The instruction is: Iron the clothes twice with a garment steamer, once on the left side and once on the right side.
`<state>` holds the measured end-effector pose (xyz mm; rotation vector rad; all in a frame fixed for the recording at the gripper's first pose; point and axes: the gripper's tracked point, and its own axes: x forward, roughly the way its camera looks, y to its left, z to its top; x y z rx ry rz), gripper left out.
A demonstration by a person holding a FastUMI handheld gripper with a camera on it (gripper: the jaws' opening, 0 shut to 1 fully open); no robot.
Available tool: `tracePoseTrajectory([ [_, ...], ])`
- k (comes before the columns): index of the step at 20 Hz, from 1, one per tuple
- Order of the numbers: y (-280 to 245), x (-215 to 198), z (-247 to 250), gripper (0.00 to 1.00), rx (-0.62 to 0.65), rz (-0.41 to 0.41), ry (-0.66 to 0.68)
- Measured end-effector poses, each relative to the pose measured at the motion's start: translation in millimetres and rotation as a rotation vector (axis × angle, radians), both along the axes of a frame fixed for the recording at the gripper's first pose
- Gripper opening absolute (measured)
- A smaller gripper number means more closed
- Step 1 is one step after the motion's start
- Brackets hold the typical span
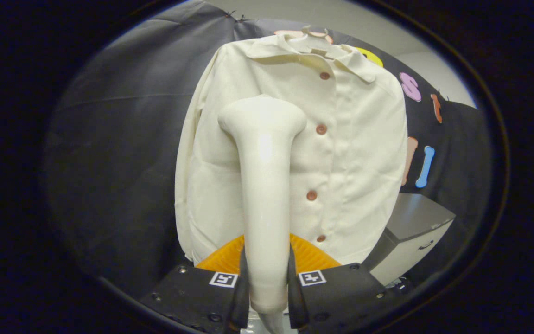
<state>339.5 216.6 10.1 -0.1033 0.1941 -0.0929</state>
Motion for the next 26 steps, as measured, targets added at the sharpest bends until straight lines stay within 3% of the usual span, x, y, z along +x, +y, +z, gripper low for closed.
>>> tracePoseTrajectory([
  [18,4,-47,-173,0.33,0.118,0.005,0.363],
  [26,2,-100,-175,0.33,0.171,0.058,0.404],
])
